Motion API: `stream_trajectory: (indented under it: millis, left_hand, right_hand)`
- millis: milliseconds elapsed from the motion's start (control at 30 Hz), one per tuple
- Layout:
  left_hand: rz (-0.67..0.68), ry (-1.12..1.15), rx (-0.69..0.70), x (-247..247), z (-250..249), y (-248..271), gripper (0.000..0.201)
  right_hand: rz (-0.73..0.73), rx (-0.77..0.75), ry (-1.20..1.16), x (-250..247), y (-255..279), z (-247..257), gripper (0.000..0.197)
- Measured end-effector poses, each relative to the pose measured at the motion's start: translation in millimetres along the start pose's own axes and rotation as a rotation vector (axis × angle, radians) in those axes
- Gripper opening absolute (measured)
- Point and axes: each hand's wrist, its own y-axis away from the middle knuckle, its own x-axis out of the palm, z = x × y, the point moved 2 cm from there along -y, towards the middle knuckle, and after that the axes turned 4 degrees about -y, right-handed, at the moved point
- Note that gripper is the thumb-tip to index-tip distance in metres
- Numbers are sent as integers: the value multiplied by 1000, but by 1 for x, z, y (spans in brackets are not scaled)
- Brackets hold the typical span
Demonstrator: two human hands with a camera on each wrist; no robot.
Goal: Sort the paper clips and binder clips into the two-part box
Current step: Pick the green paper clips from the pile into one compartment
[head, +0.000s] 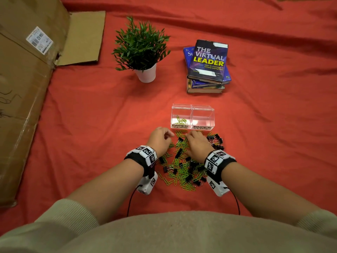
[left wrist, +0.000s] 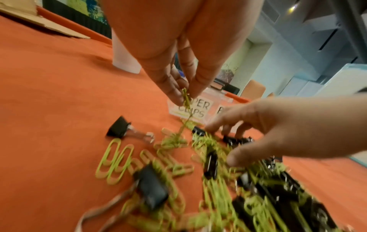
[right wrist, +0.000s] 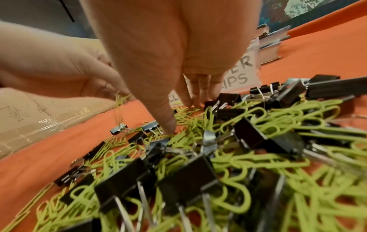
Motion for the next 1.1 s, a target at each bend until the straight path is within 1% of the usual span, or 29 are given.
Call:
stream_trajectory:
  millis: [67, 200, 300, 400, 467, 567, 667, 733, 800, 900, 1033, 1100]
  left_hand:
    - [-21, 24, 32, -7, -9, -5, 19]
    - [-68, 34, 83, -19, -30, -28, 19]
    - [-81, 7, 109, -22, -47, -45, 20]
    - [-82, -2, 101, -18, -56, -58, 22]
    - [-77, -5, 86, -14, -56, -61, 23]
    - [-74, -7, 111, -11, -51, -56, 18]
    - [-129, 10, 170, -10, -41, -40, 12]
    - [-132, 3, 145, -5, -29, -26, 9]
    - [-79, -44, 95, 5, -14, -13, 7]
    - [-2, -174, 83, 17, 7, -2, 16]
    - [83, -342, 105, 27, 20, 6, 37]
    - [101, -415, 122, 29, 23, 7, 39]
  right_hand:
    - [4, 5, 37, 3, 1, -2, 59]
    - [-15, 7, 8, 7, 4, -3, 32]
    - [-14, 7, 5, 9, 8, 0, 21]
    - [37, 16, 23, 5, 6, 1, 22]
    - [69, 16, -6, -3, 5, 1, 20]
    - [86, 64, -198, -16, 7, -5, 14]
    - [134, 124, -422, -35, 6, -12, 12]
    - [93, 132, -517, -53, -1, -13, 13]
    - [19, 142, -549, -71, -14, -11, 14]
    - [-100, 148, -498, -86, -38, -2, 15]
    - [-112, 161, -323, -86, -57, 13, 17]
    - [-156, 137, -248, -81, -57, 16, 18]
